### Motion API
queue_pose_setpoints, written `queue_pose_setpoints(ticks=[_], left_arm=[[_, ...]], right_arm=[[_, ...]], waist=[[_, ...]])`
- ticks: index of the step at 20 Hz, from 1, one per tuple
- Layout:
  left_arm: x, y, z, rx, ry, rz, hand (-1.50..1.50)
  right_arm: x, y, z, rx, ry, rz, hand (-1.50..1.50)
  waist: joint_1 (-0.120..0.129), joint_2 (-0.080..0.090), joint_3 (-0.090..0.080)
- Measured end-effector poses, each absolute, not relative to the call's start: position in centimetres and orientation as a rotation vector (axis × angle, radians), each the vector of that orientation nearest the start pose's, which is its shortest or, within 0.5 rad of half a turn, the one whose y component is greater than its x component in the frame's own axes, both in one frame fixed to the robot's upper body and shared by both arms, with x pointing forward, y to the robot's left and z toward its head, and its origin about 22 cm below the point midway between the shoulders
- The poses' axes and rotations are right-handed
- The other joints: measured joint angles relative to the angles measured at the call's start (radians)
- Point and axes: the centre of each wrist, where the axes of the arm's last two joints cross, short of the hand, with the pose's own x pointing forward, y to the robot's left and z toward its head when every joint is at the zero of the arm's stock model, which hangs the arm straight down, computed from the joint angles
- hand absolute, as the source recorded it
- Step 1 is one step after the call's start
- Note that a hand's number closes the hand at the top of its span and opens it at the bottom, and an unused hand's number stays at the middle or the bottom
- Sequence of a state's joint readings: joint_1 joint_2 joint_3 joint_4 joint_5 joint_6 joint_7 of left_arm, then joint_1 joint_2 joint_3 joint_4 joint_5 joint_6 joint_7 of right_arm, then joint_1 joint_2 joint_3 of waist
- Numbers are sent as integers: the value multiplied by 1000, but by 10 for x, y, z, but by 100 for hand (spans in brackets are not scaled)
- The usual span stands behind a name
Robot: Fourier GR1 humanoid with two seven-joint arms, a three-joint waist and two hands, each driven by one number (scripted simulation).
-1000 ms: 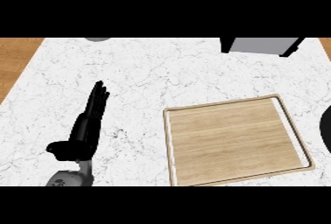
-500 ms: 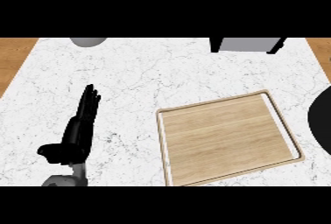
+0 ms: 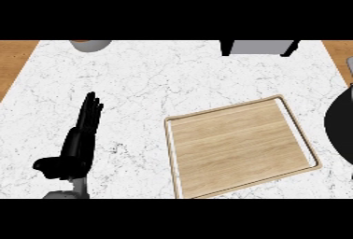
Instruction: Pick the bell pepper from the tray and place it in the pot
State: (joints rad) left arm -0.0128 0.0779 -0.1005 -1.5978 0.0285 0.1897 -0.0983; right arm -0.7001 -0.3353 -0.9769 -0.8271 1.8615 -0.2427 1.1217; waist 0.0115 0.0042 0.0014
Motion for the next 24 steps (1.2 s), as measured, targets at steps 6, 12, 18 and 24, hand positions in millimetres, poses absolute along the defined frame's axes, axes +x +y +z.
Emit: queue_pose_setpoints(ticks=[6, 12, 18, 24], left_arm=[[238, 226, 6, 100, -1703, 32, 0], [238, 222, 6, 105, -1706, 37, 0], [241, 223, 9, 102, -1703, 39, 0], [241, 225, 9, 110, -1698, 46, 0]], right_arm=[[335, -433, 47, -1487, 61, -445, -150], [322, -432, 46, -1539, -169, -619, -150], [313, -423, 57, -1723, -434, -883, -150], [288, -410, 46, -1773, -547, -1098, -150]], waist=[[1, -9, -17], [-3, -14, -21], [-8, -8, -9], [-14, -11, -9]])
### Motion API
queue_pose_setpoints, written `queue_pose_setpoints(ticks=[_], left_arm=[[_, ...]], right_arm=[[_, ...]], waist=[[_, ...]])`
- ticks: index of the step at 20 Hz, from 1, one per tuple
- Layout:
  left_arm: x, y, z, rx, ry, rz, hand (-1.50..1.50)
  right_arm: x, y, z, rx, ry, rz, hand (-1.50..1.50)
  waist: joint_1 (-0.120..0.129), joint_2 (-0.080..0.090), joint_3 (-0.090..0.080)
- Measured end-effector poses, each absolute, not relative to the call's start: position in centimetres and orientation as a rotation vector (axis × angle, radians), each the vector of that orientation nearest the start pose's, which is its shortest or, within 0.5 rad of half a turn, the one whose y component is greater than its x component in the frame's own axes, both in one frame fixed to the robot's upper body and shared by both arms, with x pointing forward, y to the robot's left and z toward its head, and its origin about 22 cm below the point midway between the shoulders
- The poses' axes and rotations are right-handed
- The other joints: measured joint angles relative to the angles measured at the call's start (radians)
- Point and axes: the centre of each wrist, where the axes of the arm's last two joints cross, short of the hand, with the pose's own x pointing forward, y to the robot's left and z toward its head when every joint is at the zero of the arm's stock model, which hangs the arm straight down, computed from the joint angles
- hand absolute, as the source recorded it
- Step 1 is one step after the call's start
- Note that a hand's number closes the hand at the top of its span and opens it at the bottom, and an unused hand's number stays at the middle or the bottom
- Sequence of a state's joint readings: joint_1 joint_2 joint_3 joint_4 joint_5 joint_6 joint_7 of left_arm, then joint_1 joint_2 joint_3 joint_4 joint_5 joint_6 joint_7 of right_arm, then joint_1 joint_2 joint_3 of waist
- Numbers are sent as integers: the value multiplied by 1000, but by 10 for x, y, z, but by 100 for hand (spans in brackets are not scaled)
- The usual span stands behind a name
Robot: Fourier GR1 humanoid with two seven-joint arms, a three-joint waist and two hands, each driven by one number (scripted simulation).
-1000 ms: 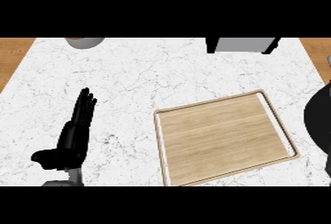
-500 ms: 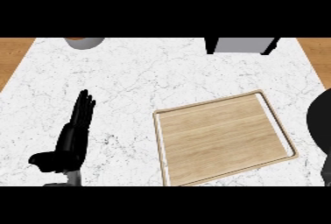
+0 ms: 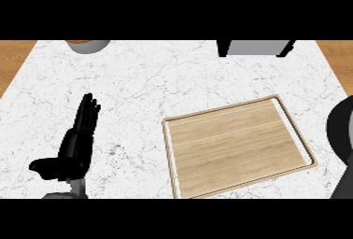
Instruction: Pick the bell pepper from the tray and place it in the pot
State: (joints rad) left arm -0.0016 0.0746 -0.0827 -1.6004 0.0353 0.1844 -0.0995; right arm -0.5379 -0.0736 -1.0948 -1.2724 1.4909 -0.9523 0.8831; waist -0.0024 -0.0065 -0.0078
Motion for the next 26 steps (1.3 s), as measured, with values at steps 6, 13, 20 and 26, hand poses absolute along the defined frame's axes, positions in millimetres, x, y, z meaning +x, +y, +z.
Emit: queue_pose_setpoints(ticks=[6, 13, 20, 26], left_arm=[[240, 225, 6, 109, -1701, 42, 0], [244, 227, 7, 113, -1698, 43, 0], [237, 230, 2, 115, -1696, 35, 0], [237, 232, -2, 119, -1695, 47, 0]], right_arm=[[246, -406, 31, -1849, -598, -1162, -150], [197, -398, 24, -1894, -641, -1166, -150], [150, -389, 17, -1943, -622, -1156, -150], [110, -390, 20, -2055, -630, -1163, -150]], waist=[[0, 1, 3], [-1, 3, 7], [-2, 4, 8], [-12, 5, 7]])
